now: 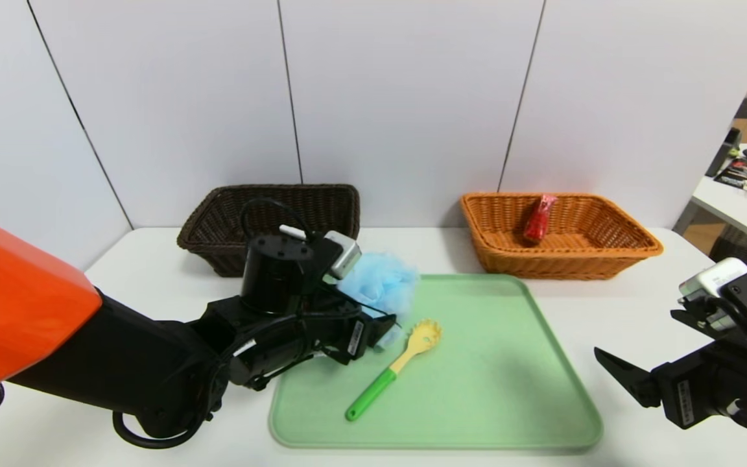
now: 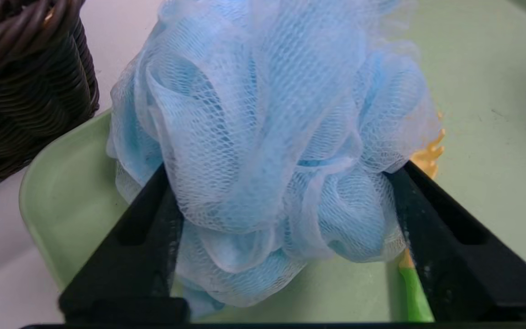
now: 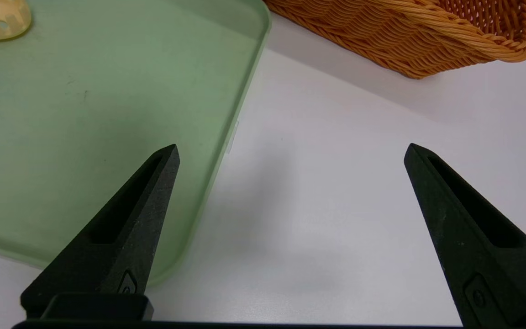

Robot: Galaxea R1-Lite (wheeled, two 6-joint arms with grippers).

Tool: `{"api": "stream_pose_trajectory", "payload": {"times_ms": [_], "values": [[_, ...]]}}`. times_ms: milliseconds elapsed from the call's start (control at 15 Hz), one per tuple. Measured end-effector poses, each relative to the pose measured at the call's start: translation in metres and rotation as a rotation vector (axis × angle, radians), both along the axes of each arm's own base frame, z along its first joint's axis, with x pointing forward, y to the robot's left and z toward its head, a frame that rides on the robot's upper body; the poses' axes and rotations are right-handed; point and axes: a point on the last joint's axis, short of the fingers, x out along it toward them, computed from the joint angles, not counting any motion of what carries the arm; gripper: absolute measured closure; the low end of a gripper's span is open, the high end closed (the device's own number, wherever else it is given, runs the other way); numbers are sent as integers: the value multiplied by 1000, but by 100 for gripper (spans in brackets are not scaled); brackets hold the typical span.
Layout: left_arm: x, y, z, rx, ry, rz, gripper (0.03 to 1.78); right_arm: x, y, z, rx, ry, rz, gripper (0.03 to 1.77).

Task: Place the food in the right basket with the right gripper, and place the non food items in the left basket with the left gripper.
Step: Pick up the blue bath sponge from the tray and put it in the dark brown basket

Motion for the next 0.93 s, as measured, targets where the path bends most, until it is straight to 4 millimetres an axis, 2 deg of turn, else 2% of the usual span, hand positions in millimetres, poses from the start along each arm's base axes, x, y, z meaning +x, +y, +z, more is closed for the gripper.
{"api": "stream_pose_trajectory", "payload": {"times_ms": [200,333,400,467,933], "values": [[-3,1,2,16,-17,-6,85,0,0,-1,-1,2,1,10],[-4,2,3,18,-21,2,103,0,0,-1,-1,4,2,10],[-5,3,3,18,-23,6,131,0,0,-1,-2,4,2,10],[-7,3,5,14,-30,4,177,0,0,-1,-2,4,2,10],[-36,-4,18,-11,-78,-32,176,1,0,-3,-2,16,8,10]]}}
